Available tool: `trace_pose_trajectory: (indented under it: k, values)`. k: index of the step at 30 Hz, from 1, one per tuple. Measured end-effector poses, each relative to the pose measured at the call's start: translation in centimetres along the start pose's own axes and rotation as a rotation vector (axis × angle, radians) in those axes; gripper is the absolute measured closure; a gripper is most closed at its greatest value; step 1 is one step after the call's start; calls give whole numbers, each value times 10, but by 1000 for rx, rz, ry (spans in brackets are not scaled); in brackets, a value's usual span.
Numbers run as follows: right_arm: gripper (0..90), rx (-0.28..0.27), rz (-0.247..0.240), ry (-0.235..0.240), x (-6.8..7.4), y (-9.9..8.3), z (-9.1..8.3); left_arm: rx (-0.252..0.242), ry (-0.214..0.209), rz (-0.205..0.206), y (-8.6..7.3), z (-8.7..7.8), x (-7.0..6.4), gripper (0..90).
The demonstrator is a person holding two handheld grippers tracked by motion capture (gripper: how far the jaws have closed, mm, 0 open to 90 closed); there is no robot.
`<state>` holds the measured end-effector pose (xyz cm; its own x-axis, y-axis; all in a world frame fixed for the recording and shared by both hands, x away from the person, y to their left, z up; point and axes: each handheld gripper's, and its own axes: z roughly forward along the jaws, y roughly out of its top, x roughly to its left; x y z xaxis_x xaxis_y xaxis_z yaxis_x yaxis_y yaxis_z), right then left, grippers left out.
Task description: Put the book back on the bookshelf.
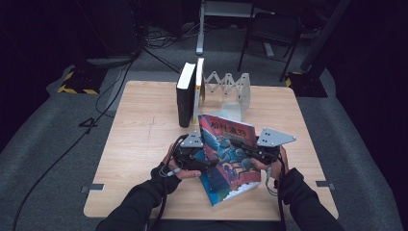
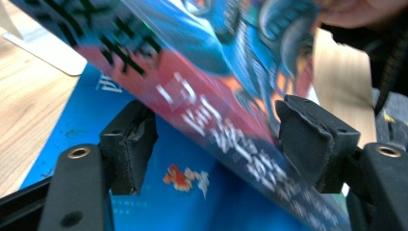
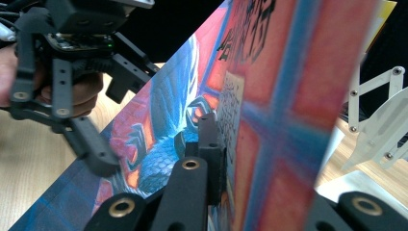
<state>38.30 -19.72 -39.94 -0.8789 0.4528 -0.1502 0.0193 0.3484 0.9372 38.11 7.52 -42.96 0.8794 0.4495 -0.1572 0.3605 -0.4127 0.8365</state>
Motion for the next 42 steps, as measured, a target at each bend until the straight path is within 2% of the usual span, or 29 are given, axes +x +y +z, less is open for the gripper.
trace_pose_trajectory:
  k: [3, 7, 10, 11, 12, 15, 18, 22, 25, 27, 32, 36, 38, 41, 42]
  values:
    - [851, -4, 4, -6, -2, 1, -1, -31, 6, -6, 3, -1, 2, 433]
    - [843, -25, 18, -7, -6, 2, -4, -60, 22, 42, 9, -5, 0, 516]
    - [832, -32, 17, 4, -9, 5, -8, -84, 81, 112, 13, -9, -8, 533]
    - [829, -32, 12, 3, -10, 7, -9, -97, 100, 127, 14, -11, -10, 546]
    - [822, -35, 12, 2, -11, 8, -10, -97, 100, 127, 14, -11, -10, 564]
    - [812, -42, 4, 2, -12, 10, -13, -106, 196, 236, 18, -15, -18, 574]
    - [802, -55, 1, -15, -11, 11, -14, -117, 227, 279, 18, -16, -22, 590]
    - [785, -83, -4, -34, -8, 13, -22, -130, 218, 318, 13, -21, -29, 613]
    - [777, -90, -43, -41, -2, 17, -30, -128, 223, 354, 8, -27, -35, 631]
    - [780, -91, -71, -47, 3, 21, -35, -130, 217, 351, 3, -30, -38, 642]
    - [771, -126, -66, -51, 9, 22, -49, -128, 199, 359, -5, -37, -43, 658]
    - [742, -127, -87, -64, 17, 17, -59, -129, 176, 361, -9, -41, -47, 673]
    - [715, -124, -75, -72, 18, 11, -64, -127, 164, 354, -10, -42, -47, 680]
    - [663, -105, -53, -125, 19, -2, -72, -133, 135, 336, -12, -44, -48, 694]
    - [663, -105, -53, -125, 19, -2, -72, -133, 135, 336, -12, -44, -48, 701]
